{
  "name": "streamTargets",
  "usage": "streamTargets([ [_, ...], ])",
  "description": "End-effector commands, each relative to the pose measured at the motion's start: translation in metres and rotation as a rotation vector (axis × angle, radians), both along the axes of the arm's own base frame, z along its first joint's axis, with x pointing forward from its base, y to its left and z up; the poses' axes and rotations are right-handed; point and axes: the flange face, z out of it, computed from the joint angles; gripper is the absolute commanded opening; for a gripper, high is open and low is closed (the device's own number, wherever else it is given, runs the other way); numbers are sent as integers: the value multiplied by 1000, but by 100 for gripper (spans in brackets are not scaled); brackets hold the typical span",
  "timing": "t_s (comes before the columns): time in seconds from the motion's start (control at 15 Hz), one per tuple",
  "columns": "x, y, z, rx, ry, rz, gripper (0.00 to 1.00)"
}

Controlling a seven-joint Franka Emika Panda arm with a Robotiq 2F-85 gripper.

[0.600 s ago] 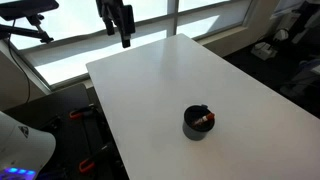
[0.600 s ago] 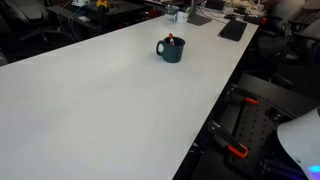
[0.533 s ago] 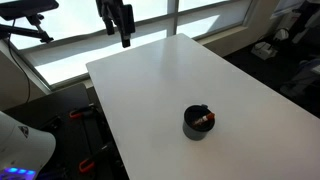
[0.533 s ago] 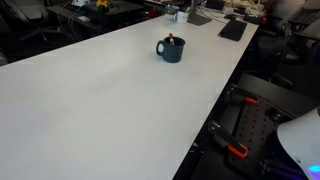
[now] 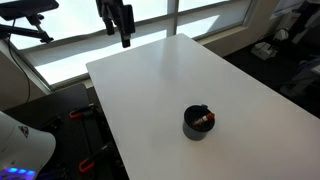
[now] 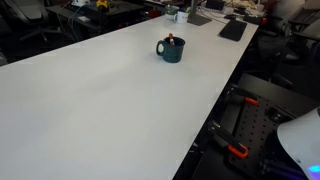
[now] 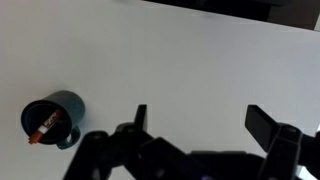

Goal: Remove the marker from the mug

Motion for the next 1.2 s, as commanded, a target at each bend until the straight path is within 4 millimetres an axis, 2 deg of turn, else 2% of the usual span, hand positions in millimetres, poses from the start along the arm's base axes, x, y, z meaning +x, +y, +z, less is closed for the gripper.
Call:
streamTargets([
  [0.0, 0, 0, 0, 0, 1, 0, 100],
  [0.27, 0, 0, 0, 0, 1, 0, 100],
  [0.47, 6, -13, -7, 2, 14, -25, 100],
  [0.73, 15, -49, -21, 35, 57, -96, 100],
  [1.13, 31, -116, -52, 103, 133, -143, 100],
])
